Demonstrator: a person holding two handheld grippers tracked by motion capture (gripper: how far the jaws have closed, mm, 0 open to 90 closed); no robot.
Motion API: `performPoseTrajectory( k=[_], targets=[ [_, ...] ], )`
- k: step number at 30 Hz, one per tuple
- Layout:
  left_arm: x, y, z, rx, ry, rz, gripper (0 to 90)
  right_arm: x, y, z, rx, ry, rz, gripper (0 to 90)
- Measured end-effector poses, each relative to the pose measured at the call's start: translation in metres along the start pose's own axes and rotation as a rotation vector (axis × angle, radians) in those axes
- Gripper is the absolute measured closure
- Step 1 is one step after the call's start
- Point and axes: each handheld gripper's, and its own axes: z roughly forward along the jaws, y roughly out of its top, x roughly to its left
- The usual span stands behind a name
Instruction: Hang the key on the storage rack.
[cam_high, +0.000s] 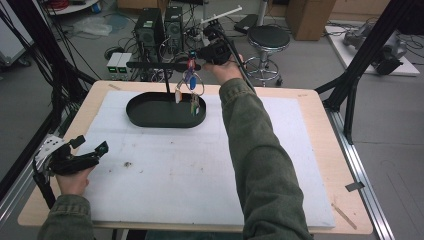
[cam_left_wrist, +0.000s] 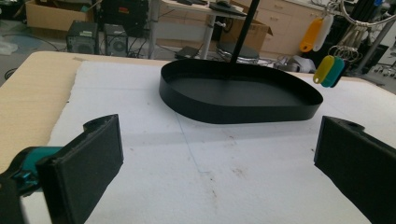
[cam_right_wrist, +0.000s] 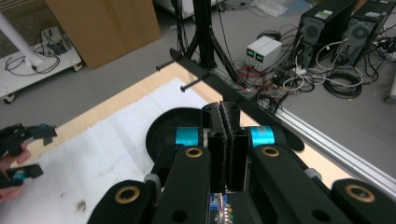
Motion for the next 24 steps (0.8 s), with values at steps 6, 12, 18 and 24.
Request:
performPoseTrajectory(
  k=[6, 12, 18, 24],
  targets=[
    [0.001, 0.000, -0.001, -0.005, 0.000, -0.005, 1.7, -0.004, 0.010, 0.014, 0.018, -0.015, -0.002, 89.9],
    [0.001, 0.000, 0.000, -0.008, -0.004, -0.018, 1.7, -0.013, 0.015, 0.027, 0.033, -0.027, 0.003, 89.9],
    [0.002, 0.000, -0.001, -0.011, 0.000, -0.021, 1.7, -0.019, 0.018, 0.036, 0.041, -0.040, 0.008, 89.9],
    [0.003, -0.001, -0.002, -0.012, 0.005, -0.025, 1.7, -0.028, 0.020, 0.048, 0.057, -0.061, 0.014, 89.9]
  ],
)
